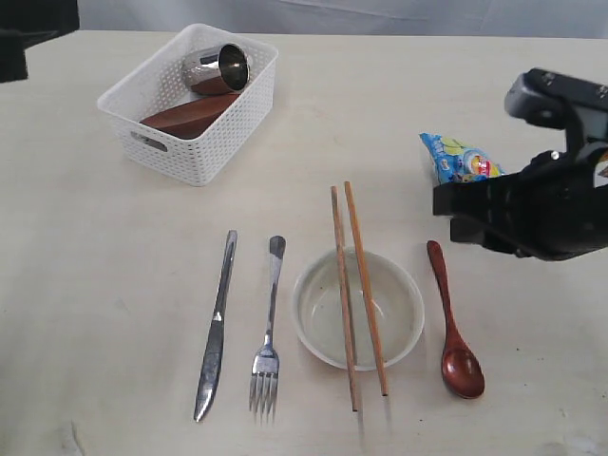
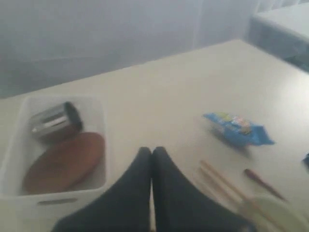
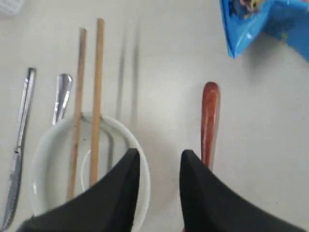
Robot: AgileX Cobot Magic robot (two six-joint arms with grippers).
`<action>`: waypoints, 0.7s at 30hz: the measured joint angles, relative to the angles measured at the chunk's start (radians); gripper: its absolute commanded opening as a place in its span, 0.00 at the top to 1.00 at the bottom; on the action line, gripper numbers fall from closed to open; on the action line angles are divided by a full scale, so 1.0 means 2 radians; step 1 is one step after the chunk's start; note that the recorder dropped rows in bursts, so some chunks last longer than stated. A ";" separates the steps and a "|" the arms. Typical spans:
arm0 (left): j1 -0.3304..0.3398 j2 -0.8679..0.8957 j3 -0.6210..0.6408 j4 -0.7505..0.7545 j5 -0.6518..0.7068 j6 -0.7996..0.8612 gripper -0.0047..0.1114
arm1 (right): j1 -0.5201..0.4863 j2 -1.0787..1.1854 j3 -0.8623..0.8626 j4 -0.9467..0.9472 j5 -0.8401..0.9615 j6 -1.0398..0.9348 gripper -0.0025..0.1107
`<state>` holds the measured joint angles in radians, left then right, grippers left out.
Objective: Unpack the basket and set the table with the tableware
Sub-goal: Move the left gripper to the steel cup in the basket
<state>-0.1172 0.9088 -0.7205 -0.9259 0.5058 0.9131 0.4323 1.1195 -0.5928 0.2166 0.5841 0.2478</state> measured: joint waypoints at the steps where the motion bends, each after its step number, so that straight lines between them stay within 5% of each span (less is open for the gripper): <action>1: 0.000 0.015 -0.007 0.029 -0.003 -0.005 0.96 | 0.000 -0.014 -0.005 0.000 0.006 -0.001 0.72; 6: 0.000 0.151 -0.086 0.153 0.023 -0.030 0.96 | 0.000 -0.057 -0.019 -0.002 0.042 -0.009 0.72; 10: 0.000 0.232 -0.162 0.170 0.063 -0.038 0.93 | 0.000 -0.065 -0.019 -0.009 0.048 -0.012 0.72; 21: -0.024 0.434 -0.398 0.288 0.147 -0.264 0.59 | 0.000 -0.065 -0.019 -0.015 0.058 -0.015 0.72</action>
<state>-0.1650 1.7766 -1.5163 -0.3499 0.7993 0.3842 0.4323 0.9892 -0.6315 0.1872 0.7010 0.2183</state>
